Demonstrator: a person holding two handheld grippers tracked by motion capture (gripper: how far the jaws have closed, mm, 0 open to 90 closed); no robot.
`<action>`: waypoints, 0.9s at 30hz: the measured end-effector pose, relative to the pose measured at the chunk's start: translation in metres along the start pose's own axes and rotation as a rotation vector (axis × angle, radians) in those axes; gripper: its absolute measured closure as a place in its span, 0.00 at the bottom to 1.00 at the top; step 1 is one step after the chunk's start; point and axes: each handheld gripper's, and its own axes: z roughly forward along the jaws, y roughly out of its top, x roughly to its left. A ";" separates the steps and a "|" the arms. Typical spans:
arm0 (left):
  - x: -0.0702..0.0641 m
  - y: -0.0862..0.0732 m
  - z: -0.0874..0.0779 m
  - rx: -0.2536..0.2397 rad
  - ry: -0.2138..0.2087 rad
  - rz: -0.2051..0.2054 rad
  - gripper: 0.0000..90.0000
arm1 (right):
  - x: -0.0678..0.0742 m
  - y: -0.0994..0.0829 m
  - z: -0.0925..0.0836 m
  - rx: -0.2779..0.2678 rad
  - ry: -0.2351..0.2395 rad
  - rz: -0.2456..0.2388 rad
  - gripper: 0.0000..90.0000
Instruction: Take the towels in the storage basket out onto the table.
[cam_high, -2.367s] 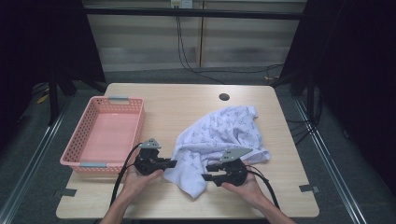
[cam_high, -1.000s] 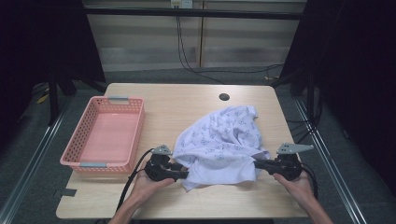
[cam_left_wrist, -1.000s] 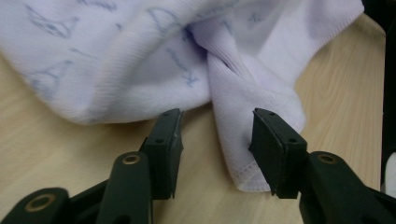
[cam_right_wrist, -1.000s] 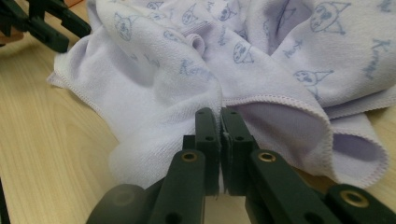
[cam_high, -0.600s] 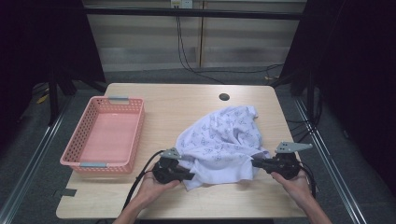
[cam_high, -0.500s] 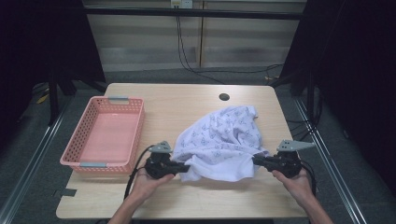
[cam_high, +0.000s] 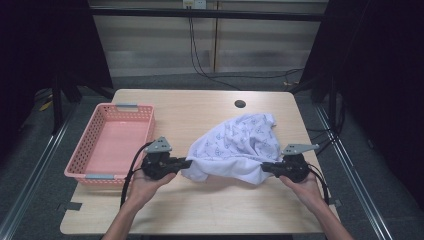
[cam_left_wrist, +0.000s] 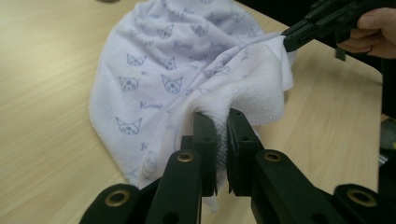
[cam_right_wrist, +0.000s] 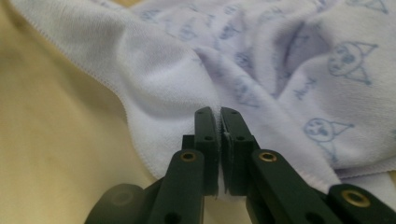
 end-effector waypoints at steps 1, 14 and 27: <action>0.005 0.002 0.009 0.008 -0.009 -0.023 0.92 | -0.005 0.000 0.006 0.002 -0.005 0.021 0.93; 0.025 -0.009 0.019 -0.035 -0.011 -0.141 0.54 | -0.011 -0.005 -0.009 -0.091 -0.076 0.052 0.64; 0.027 -0.039 0.032 0.042 -0.018 -0.160 0.61 | 0.011 -0.025 0.016 0.002 0.000 -0.026 0.61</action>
